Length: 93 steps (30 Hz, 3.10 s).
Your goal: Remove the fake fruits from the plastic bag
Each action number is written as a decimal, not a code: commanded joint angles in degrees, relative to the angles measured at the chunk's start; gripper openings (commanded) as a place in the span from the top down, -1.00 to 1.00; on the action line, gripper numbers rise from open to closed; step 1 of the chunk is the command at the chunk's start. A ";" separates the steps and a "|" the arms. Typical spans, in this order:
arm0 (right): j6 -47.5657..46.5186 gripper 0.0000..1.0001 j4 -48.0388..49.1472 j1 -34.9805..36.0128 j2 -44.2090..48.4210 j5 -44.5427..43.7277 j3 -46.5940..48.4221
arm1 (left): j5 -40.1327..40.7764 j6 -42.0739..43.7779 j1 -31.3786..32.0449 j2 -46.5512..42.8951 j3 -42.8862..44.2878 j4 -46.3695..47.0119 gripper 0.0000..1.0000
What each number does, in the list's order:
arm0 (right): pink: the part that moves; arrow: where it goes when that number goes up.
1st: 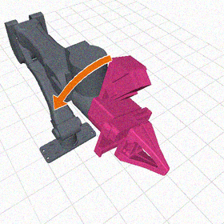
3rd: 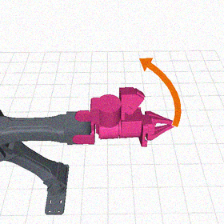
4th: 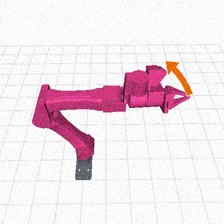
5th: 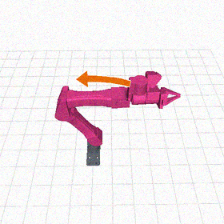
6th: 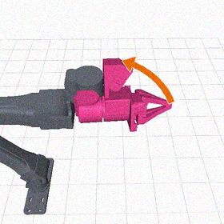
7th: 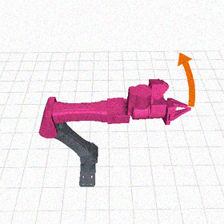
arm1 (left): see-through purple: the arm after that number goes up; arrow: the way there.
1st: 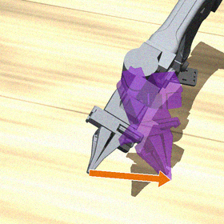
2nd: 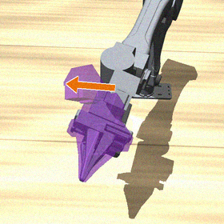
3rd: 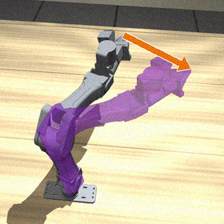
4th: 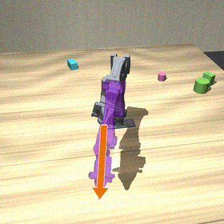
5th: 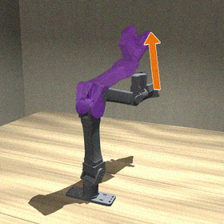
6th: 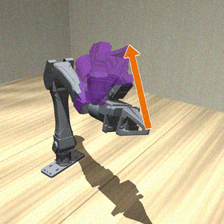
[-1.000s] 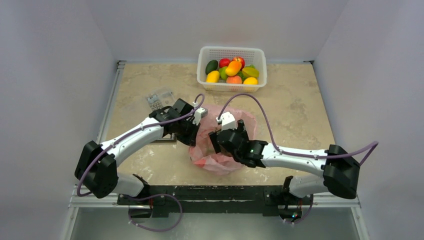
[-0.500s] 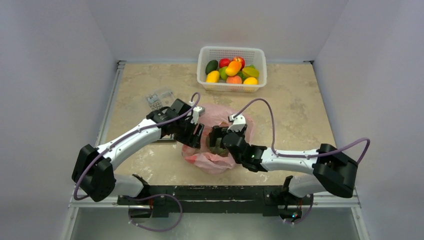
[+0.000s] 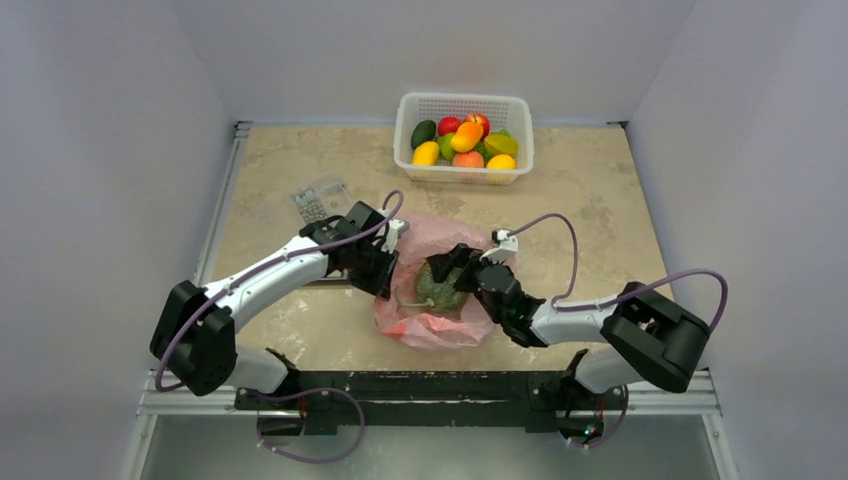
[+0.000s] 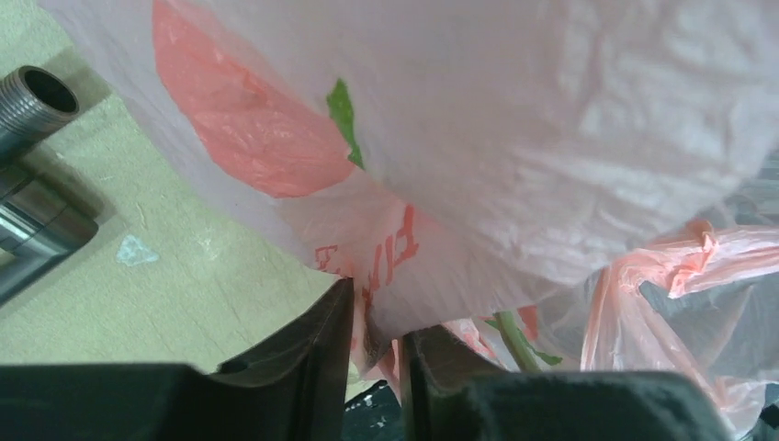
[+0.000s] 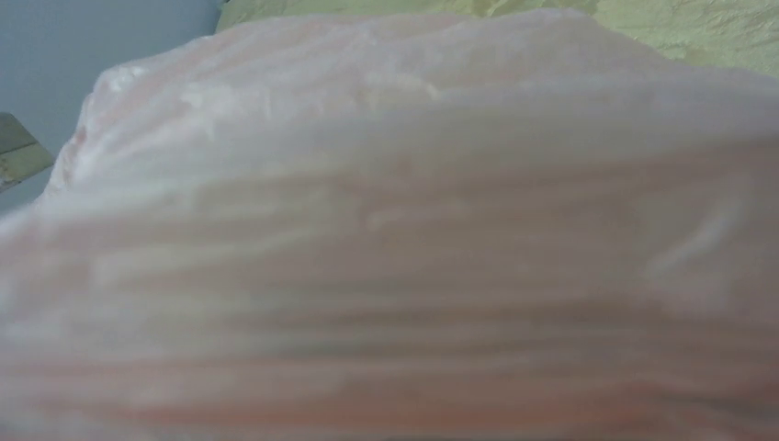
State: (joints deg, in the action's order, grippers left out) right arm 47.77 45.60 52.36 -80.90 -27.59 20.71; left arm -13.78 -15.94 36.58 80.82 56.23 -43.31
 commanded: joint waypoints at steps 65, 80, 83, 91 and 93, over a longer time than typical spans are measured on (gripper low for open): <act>-35.59 1.00 -20.67 8.99 8.50 24.52 15.16 | -1.30 1.70 0.36 -3.80 -1.22 4.75 1.00; -31.92 1.00 -20.56 8.99 13.39 23.63 16.08 | -1.72 2.23 0.36 -5.47 -1.97 5.54 1.00; -33.37 1.00 -20.89 8.97 9.45 23.12 17.44 | -1.91 2.32 0.34 -5.02 -1.75 5.42 1.00; -34.94 0.27 -21.70 8.99 8.55 26.35 16.24 | -1.78 2.32 0.34 -5.23 -1.92 5.21 1.00; -35.57 0.15 -22.37 8.95 8.02 25.26 16.51 | -1.74 2.32 0.34 -5.19 -1.90 5.26 1.00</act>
State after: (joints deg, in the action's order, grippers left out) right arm 13.82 21.19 61.12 -74.19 -1.93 37.01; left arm -14.98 -15.18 36.58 76.99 53.74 -39.40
